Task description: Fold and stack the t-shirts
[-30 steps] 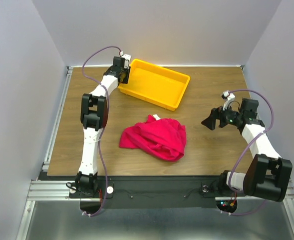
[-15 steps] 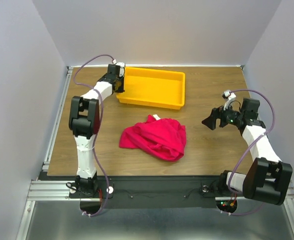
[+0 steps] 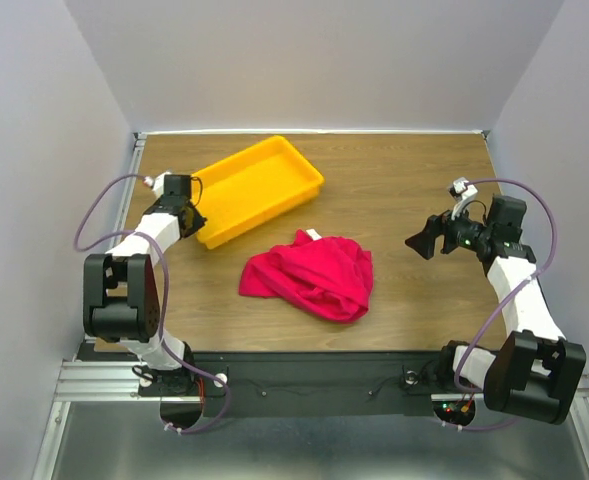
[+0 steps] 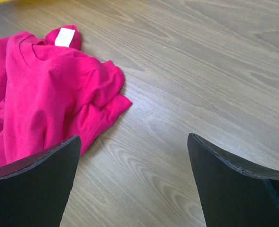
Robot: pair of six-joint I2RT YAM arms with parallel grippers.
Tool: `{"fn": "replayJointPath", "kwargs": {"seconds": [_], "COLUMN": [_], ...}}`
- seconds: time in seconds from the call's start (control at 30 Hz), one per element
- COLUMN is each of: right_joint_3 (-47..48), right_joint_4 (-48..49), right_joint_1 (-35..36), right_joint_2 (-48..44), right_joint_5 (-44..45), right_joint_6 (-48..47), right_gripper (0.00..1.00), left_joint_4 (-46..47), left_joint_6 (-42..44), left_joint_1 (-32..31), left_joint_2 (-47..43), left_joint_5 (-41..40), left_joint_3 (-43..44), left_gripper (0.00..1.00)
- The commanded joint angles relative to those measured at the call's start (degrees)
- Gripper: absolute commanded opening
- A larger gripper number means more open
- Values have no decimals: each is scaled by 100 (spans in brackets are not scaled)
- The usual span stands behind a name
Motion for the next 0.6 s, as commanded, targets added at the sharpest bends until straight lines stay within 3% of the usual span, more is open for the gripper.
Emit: {"fn": "replayJointPath", "kwargs": {"seconds": [0.0,0.3,0.57], "right_joint_3": [46,37,46], "right_joint_4": [231,231,231], "right_joint_1": [-48,-48,-48], "right_joint_2": [-213,-240,-196], "right_joint_5": [-143,-169,-187], "right_joint_6": [55,64,55], "right_gripper": [100,100,100], "left_joint_4": [-323,-1641,-2275], "left_joint_6": [-2428,-5415,-6763], "left_joint_1": [309,467,467], "left_joint_2": [-500,-334,44], "left_joint_5": [-1381,-2498,-2772], "left_joint_3": [-64,129,376], "left_gripper": [0,0,0]}}
